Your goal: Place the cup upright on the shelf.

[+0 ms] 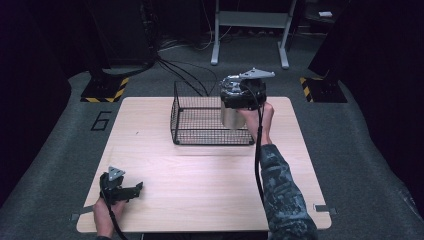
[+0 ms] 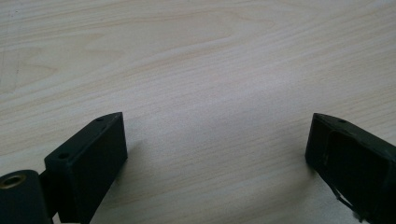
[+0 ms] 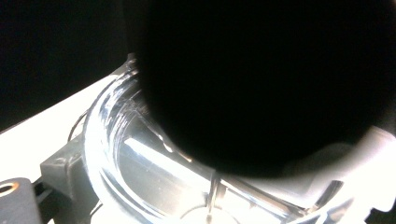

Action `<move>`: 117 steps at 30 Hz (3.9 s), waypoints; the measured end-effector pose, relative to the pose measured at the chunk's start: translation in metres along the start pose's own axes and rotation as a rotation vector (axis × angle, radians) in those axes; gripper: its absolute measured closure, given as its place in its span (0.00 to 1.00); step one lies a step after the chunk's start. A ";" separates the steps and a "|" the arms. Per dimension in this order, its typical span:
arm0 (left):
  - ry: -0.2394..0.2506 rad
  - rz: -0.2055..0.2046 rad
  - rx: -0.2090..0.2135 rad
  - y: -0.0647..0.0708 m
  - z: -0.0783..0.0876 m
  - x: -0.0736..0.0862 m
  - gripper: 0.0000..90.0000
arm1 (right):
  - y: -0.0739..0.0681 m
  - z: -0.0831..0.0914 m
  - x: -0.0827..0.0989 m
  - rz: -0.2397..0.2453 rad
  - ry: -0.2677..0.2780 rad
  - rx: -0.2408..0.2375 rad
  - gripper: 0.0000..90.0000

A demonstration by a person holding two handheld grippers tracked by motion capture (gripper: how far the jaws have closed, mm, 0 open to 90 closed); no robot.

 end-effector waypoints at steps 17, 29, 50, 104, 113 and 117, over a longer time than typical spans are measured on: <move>-0.011 -0.018 -0.002 -0.001 0.001 0.001 0.06 | -0.001 -0.028 -0.011 -0.020 -0.020 0.023 0.04; -0.014 -0.018 -0.002 -0.001 0.001 0.001 0.06 | 0.002 -0.047 -0.009 -0.035 -0.032 0.036 0.04; -0.010 -0.005 0.004 0.000 0.001 0.001 0.06 | 0.006 -0.082 0.001 -0.088 -0.063 0.046 0.04; -0.008 -0.013 -0.001 -0.001 0.000 0.001 0.06 | 0.001 -0.142 0.032 -0.132 -0.155 0.054 0.04; 0.007 0.005 0.001 0.000 0.000 0.000 0.06 | 0.001 -0.148 0.041 -0.130 -0.177 0.053 0.04; 0.006 0.006 0.000 0.000 0.000 0.000 0.06 | 0.002 -0.147 0.044 -0.135 -0.169 0.050 0.04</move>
Point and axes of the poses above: each handheld gripper's, and its own axes: z roughly backward along the jaws, x roughly out of its underside, y roughly to its right, the point moved 7 cm from there along -z, roughly forward along the jaws, and after that the axes turned 11 degrees about -y, right-handed, at the moved point
